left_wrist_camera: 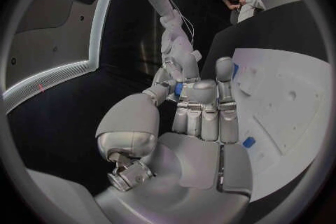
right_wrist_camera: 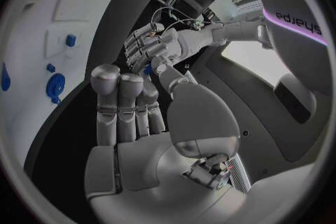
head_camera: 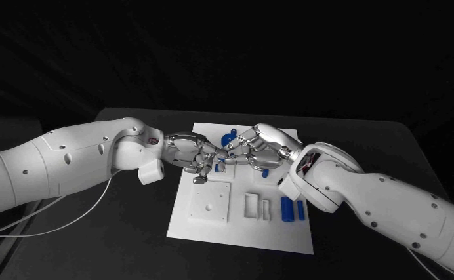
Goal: Assemble the parts on the task board
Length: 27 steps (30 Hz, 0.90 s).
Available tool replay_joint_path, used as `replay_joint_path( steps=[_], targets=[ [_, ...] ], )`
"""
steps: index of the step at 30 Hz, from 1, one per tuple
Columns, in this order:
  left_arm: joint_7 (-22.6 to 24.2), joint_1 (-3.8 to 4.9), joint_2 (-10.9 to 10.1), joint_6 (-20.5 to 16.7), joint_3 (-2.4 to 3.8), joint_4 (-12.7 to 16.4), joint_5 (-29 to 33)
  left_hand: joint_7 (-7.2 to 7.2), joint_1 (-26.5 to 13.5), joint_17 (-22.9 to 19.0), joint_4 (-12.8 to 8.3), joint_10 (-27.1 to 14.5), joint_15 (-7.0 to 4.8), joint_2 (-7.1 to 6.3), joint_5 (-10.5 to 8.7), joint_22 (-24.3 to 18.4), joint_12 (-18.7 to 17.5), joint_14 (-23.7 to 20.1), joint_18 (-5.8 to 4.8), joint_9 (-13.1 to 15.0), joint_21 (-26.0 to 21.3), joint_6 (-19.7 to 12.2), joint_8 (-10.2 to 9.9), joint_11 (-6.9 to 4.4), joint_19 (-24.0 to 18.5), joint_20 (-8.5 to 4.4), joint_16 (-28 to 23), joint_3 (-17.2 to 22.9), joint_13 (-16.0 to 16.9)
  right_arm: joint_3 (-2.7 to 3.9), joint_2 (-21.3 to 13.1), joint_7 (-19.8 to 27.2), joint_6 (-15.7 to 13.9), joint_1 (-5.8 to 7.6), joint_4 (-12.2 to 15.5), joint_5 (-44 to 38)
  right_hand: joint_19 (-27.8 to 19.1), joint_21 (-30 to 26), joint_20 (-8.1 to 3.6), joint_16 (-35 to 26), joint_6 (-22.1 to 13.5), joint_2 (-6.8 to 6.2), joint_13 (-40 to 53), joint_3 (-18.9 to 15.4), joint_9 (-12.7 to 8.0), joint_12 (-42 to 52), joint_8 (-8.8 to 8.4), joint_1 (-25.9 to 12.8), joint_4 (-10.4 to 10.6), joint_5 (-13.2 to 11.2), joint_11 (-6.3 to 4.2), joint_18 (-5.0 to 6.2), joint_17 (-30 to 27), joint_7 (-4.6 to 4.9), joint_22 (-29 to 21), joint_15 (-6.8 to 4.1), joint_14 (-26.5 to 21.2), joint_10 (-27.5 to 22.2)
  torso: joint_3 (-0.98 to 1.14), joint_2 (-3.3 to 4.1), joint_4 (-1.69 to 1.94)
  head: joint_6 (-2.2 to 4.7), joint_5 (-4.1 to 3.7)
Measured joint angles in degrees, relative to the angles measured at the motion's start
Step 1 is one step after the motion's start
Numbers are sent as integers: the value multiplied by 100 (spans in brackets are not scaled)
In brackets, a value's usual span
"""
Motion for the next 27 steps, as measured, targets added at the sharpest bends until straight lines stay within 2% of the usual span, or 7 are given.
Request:
replay_joint_path(
  steps=[7,10,14,17,19,24,27],
  targets=[
    [-13,0,0,-6,2,-2,-11,-5,64,-14,-18,1,0,-64,1,0,0,1,0,-150,0,5,0,1,0,0,0,-18,-9,-2,2,2,0,-1,-4,-17,0,0,0,0,0,-24,7,-70,0,0,0,24,119,0,-21,0,21,0,0,-19,21,21,-1,0,0,-1,-1],
    [-20,0,0,-17,4,-6,-13,-19,195,-48,-382,-10,20,-100,375,0,0,-19,0,-273,-36,-9,-1,14,0,0,-1,-382,-14,-5,2,5,-1,-2,-4,-22,14,0,-13,0,13,-24,13,-156,1,0,0,24,147,50,-21,1,21,-13,0,-21,22,22,-1,0,0,-2,-1],
    [-33,3,-2,-54,7,-19,-17,-19,337,-94,-691,-23,20,-138,446,0,0,-19,1,-583,-144,-9,-2,-1,0,0,0,-869,-14,-9,6,13,-1,-5,1,-25,21,0,-20,0,39,-70,13,-205,2,0,0,25,146,51,-22,1,28,-39,0,-24,26,22,-1,1,0,-2,2],
    [-46,3,-6,-76,5,-21,-24,-92,450,-133,-440,-86,38,-237,425,0,0,-41,1,-792,-204,67,0,-64,22,22,-42,-1656,-2,-7,4,13,-3,-5,-2,-26,21,0,-20,0,40,-70,13,-289,4,0,0,25,156,130,-21,1,38,-40,0,-24,26,22,0,1,0,-2,2],
    [-52,3,-6,-82,5,-19,-28,-71,501,-152,-258,-91,38,-273,232,0,0,-41,0,-950,-230,45,0,-29,22,22,-42,-2172,10,-7,3,11,-8,-5,-7,-26,21,0,-20,0,42,-70,13,-351,4,0,0,25,156,229,-33,1,45,-42,0,-24,26,33,0,1,-1,-2,2],
    [-76,3,-4,-85,5,-16,-50,-28,762,-205,18,-122,79,-356,-208,0,0,-82,1,-1212,-338,49,0,2,43,43,-42,-2867,10,-7,3,4,-22,-4,-14,-27,21,0,-20,0,57,-68,20,-471,6,0,0,26,148,250,-41,2,59,-56,0,-24,27,43,1,1,-2,-11,7],
    [-103,3,-4,-84,5,-23,-80,-28,860,-222,128,-122,69,-389,-252,0,0,-113,1,-1305,-378,49,0,2,63,63,-42,-3083,8,-7,2,4,-38,-5,-17,-27,21,0,-20,0,62,-53,20,-493,8,0,-1,41,140,261,-41,1,64,-56,0,-24,27,43,1,1,-2,-15,8]
  ],
)
